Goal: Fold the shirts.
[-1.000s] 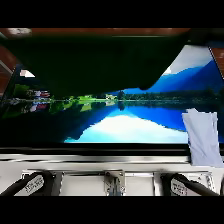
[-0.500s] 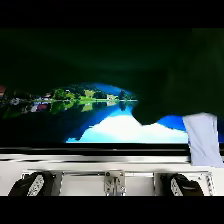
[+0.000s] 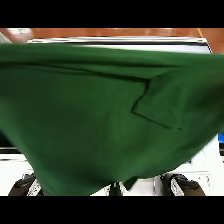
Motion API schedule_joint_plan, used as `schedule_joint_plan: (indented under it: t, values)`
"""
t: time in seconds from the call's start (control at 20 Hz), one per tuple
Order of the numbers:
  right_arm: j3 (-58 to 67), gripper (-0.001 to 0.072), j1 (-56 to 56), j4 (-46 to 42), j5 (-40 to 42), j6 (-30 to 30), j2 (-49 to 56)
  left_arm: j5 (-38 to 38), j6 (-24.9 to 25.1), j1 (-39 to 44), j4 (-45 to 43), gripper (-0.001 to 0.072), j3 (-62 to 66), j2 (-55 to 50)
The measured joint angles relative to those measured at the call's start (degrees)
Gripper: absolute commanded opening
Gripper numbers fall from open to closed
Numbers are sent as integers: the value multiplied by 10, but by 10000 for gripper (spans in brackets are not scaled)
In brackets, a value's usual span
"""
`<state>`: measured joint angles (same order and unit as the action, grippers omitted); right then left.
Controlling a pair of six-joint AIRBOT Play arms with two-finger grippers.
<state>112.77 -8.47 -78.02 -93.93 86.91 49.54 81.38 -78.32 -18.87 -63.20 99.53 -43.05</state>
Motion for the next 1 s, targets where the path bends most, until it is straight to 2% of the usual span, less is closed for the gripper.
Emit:
schedule_joint_plan:
  t: [0.25,0.4,0.7,0.9,1.0]
  values:
    - [0,51,3,39,-29,6,206,11,1,0,-2,36,-128,-123]
    - [0,51,25,68,30,14,351,-16,3,0,-3,37,-152,-236]
    - [0,51,83,80,271,10,564,-160,12,3,47,38,-155,-429]
    - [0,51,103,82,442,5,639,-297,48,24,97,38,-151,-500]
    - [0,52,107,84,498,4,665,-351,58,38,107,38,-150,-526]
